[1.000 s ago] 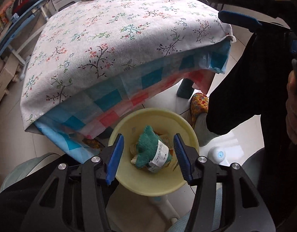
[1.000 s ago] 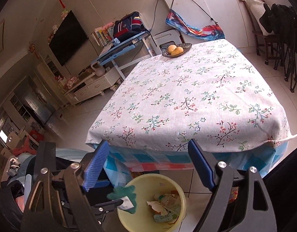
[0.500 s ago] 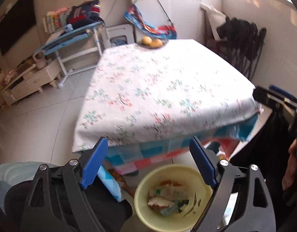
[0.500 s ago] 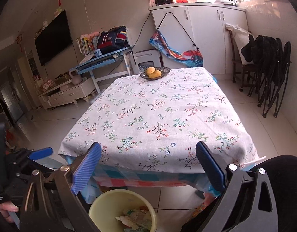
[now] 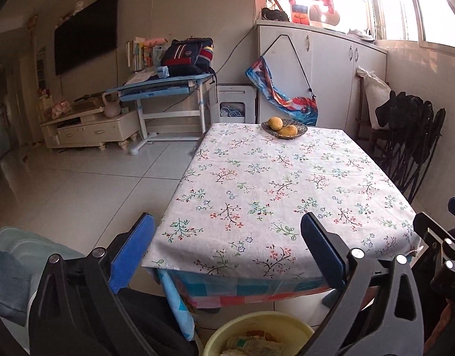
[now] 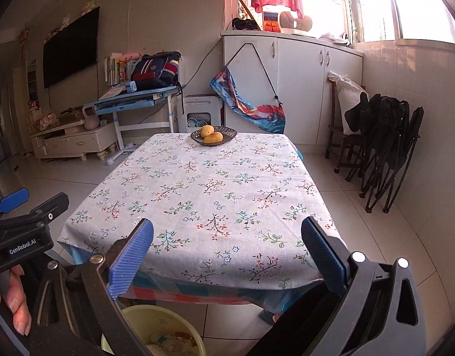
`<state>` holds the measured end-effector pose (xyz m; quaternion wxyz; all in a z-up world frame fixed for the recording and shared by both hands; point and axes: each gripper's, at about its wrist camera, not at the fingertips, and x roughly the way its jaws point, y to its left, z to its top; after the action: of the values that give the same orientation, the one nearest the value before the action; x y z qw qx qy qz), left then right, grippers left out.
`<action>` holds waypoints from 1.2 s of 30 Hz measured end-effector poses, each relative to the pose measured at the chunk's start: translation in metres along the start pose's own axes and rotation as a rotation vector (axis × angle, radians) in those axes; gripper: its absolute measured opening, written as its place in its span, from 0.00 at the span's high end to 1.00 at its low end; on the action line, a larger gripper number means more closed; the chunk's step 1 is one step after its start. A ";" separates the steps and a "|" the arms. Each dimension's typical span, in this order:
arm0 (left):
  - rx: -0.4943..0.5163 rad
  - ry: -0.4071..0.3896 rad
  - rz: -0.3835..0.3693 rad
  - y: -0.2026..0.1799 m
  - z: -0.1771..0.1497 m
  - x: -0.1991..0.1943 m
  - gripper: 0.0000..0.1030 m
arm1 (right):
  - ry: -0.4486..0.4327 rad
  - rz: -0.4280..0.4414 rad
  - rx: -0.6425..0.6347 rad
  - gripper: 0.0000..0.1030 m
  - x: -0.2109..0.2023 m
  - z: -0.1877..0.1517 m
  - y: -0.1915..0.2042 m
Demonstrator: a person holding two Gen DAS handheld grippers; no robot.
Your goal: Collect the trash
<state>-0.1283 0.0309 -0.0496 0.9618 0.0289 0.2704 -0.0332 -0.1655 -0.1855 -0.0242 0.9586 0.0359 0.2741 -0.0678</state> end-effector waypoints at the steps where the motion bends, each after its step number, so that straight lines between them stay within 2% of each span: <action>1: -0.001 -0.002 0.005 -0.001 0.001 0.001 0.07 | -0.006 -0.005 -0.004 0.07 -0.001 0.001 0.000; 36: 0.067 -0.030 0.060 -0.022 0.000 -0.001 0.07 | -0.019 -0.042 -0.020 0.07 0.002 0.004 0.000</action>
<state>-0.1308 0.0093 -0.0496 0.9647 0.0689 0.2537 -0.0137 -0.1617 -0.1857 -0.0223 0.9598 0.0199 0.2665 -0.0854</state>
